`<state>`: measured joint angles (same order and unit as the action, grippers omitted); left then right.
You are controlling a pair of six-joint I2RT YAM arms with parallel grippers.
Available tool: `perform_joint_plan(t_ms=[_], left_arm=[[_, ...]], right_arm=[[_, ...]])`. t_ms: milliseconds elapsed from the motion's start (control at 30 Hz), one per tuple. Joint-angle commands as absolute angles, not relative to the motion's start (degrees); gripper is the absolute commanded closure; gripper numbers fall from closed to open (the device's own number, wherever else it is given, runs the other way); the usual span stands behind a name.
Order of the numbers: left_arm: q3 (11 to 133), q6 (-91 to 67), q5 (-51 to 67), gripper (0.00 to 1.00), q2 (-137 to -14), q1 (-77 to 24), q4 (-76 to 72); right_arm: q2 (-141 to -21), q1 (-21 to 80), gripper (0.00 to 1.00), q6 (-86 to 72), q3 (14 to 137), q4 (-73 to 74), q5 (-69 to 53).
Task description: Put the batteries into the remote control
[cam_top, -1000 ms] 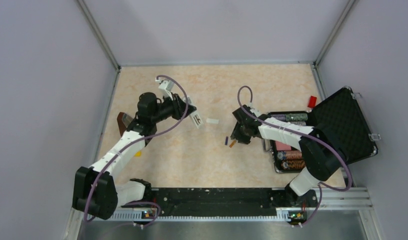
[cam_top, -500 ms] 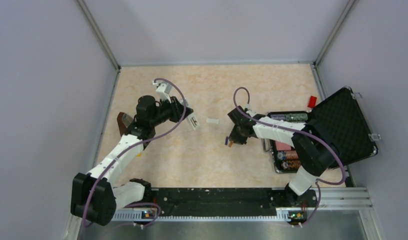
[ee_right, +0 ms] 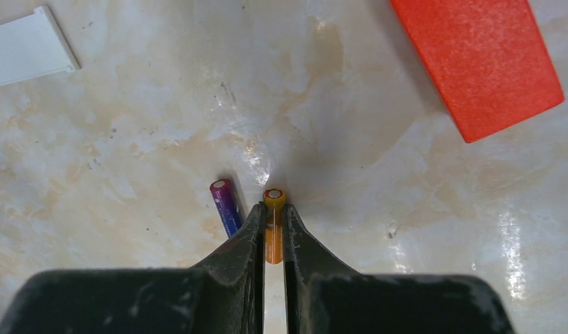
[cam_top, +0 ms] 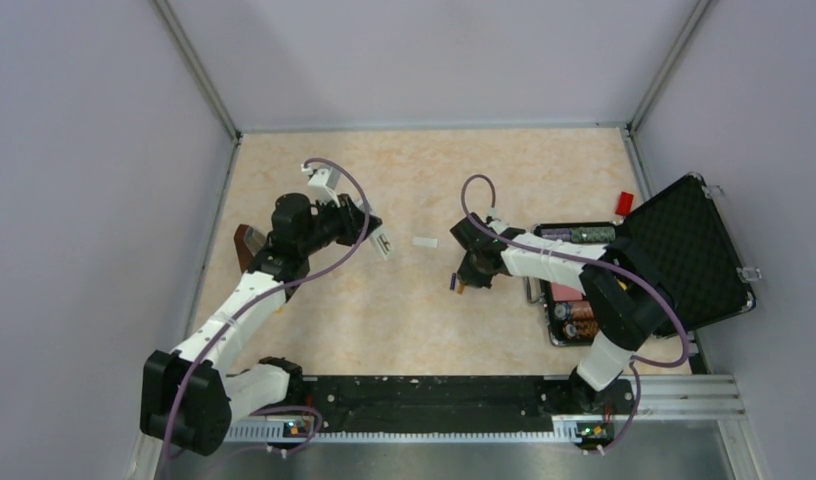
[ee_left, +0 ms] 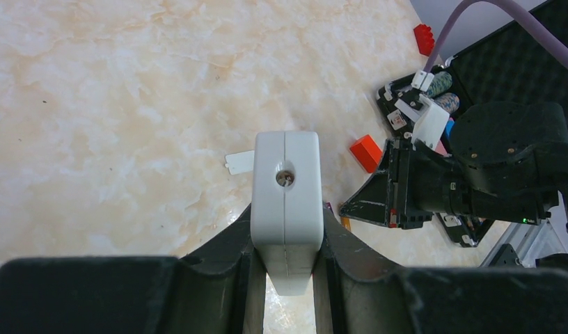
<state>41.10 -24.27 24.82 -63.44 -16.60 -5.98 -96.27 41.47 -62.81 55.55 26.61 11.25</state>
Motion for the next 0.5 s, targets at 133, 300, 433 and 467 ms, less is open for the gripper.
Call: perform_joint_plan(t_ms=[133, 300, 433, 467], left_arm=[[39.8, -25.5, 22.5, 1.0, -60.7, -16.5, -8.8], [38.7, -27.3, 22.6, 1.0, -60.5, -16.5, -10.6], [38.3, -28.1, 22.2, 1.0, -60.3, -16.5, -11.4], [38.2, -28.4, 22.1, 1.0, -60.2, -16.5, -11.7]], right_arm=[[-87.2, 39.8, 1.0, -77.0, 51.9, 32.6, 16.6], [-84.1, 37.1, 1.0, -84.9, 47.8, 33.2, 15.0], [-84.9, 36.5, 1.0, -86.8, 46.8, 33.3, 13.3], [-85.5, 36.3, 1.0, -87.1, 46.6, 33.3, 12.3]])
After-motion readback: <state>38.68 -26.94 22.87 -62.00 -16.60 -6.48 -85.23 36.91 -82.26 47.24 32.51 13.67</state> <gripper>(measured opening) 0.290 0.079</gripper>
